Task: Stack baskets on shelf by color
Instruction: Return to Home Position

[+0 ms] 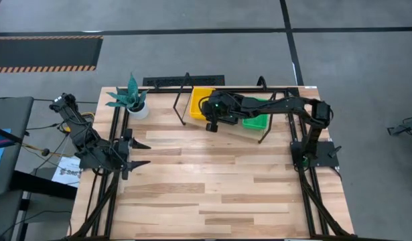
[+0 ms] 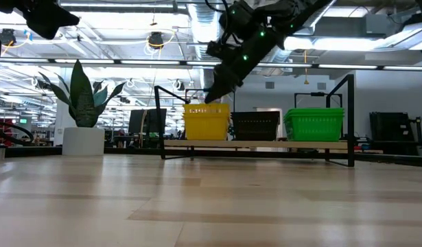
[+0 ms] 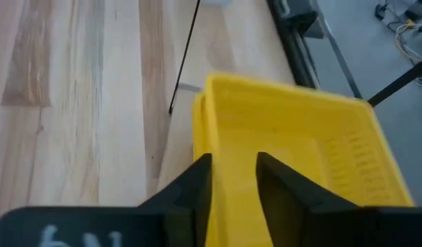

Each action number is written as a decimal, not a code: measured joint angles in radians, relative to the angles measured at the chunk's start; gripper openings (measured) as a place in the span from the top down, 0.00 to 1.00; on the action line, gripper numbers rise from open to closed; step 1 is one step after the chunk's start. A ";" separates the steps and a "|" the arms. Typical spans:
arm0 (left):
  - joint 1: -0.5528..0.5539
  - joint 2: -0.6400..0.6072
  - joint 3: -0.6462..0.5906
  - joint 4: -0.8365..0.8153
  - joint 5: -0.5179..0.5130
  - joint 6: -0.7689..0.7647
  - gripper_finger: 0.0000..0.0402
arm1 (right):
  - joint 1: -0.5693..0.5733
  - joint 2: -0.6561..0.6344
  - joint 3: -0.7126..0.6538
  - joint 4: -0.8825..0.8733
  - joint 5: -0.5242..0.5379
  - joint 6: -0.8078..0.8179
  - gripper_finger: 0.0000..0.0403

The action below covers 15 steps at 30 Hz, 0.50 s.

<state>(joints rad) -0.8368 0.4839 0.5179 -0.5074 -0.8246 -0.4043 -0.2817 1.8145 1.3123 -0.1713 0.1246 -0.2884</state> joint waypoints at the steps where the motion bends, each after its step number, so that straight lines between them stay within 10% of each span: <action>1: 0.000 0.000 0.000 0.000 -0.019 -0.001 0.39 | 0.003 -0.004 0.011 -0.007 0.000 0.007 0.66; 15: 0.000 0.000 0.000 -0.003 0.119 -0.030 0.39 | 0.147 -0.280 0.245 -0.468 0.007 0.285 0.53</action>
<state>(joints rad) -0.8366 0.4839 0.5182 -0.5105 -0.7052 -0.4342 -0.1350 1.5344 1.5572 -0.6392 0.1318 -0.0036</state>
